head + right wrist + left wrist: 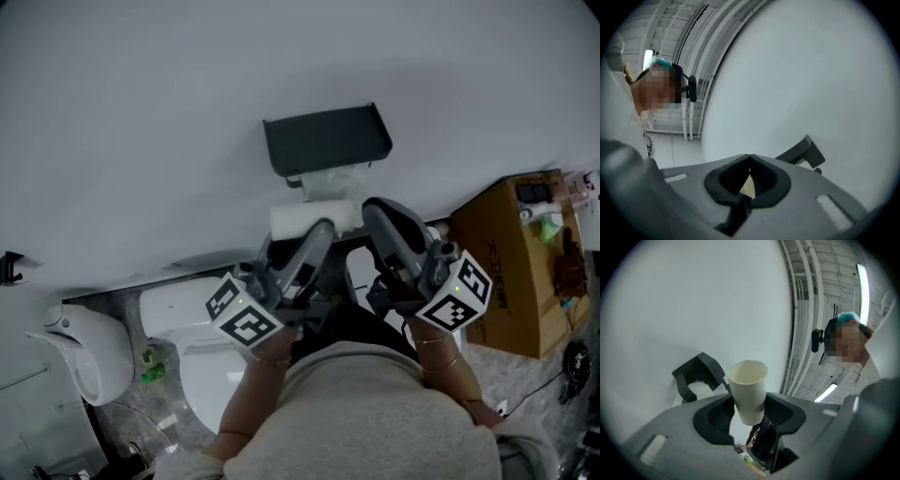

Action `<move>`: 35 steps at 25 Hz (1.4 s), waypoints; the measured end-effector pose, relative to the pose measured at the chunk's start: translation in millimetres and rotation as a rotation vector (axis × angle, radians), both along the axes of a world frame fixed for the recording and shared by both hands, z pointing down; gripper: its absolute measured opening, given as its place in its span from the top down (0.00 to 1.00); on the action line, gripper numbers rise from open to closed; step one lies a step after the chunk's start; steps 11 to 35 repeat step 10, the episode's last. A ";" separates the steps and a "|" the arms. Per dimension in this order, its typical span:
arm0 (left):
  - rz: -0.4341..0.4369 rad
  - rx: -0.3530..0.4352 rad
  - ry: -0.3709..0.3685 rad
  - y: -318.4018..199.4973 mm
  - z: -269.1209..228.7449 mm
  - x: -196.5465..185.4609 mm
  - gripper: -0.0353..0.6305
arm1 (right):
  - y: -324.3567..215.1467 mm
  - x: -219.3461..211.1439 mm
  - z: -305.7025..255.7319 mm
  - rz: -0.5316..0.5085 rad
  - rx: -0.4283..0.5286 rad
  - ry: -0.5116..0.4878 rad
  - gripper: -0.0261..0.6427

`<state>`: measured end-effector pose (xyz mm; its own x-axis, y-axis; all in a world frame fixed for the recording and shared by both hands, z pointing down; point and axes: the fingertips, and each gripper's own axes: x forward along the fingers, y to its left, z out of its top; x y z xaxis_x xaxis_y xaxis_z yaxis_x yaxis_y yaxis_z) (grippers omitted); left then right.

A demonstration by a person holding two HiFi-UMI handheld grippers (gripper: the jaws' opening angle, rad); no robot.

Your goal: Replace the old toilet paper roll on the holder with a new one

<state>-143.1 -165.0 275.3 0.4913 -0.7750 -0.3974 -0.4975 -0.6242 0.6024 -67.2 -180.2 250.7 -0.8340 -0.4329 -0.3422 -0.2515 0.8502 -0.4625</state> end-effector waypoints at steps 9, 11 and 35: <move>0.014 -0.007 0.018 -2.3 3.6 -0.8 0.63 | 9.7 -13.0 -2.7 -0.047 0.072 0.065 0.95; 0.014 -0.007 0.019 -2.7 3.8 -0.9 0.63 | 11.1 -14.9 -2.7 -0.056 0.078 0.070 0.95; 0.014 -0.007 0.019 -2.7 3.8 -0.9 0.63 | 11.1 -14.9 -2.7 -0.056 0.078 0.070 0.95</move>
